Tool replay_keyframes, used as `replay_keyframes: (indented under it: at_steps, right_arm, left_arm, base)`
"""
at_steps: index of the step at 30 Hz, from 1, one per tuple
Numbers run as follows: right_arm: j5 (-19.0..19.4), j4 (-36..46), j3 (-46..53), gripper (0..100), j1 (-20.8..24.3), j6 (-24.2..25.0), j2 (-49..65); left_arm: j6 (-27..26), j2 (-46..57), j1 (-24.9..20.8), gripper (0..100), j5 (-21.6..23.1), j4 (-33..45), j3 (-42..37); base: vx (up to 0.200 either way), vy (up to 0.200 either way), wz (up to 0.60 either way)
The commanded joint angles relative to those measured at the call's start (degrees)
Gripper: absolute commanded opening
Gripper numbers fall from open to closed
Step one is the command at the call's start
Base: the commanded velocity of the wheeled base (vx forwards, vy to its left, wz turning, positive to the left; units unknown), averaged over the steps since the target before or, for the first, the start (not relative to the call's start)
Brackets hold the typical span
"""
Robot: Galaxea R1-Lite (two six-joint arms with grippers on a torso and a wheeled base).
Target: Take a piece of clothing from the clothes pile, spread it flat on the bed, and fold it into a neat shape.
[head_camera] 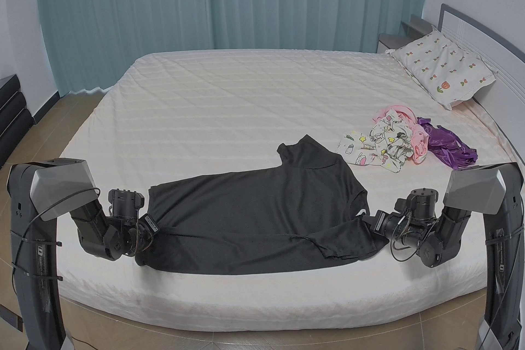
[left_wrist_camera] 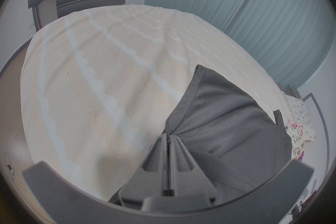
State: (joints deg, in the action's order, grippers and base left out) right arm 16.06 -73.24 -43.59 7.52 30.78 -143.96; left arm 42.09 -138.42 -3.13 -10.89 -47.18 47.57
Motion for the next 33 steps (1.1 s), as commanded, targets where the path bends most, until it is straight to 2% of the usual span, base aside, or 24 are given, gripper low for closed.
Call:
replay_keyframes:
  at_steps: [1,12,17,23,33]
  right_arm:
    - [-0.15,-1.20,-0.44,0,-0.49,0.24,-0.27]
    - [-0.15,-4.45,0.35,0,-2.34,0.51,-0.27]
    - [-0.15,-4.72,-0.26,0,-2.42,0.60,-0.45]
    - [-0.23,-7.53,-0.79,0,-2.34,2.97,-0.97]
    - [-0.59,-7.00,-3.87,0,-1.63,2.97,-3.17]
  left_arm:
    - [0.01,0.08,0.32,0,-0.01,-0.02,0.07]
    - [2.11,0.96,0.94,0,-1.86,-0.20,0.16]
    - [2.20,1.14,1.11,0,-1.86,-0.20,0.16]
    - [2.11,0.61,1.38,0,-1.86,-0.20,0.60]
    - [2.11,0.44,1.73,0,-1.77,-0.20,1.04]
  base:
    - [0.000,0.000,0.00]
    - [0.000,0.000,0.00]
    - [0.000,0.000,0.00]
    - [0.000,0.000,0.00]
    - [0.000,0.000,0.00]
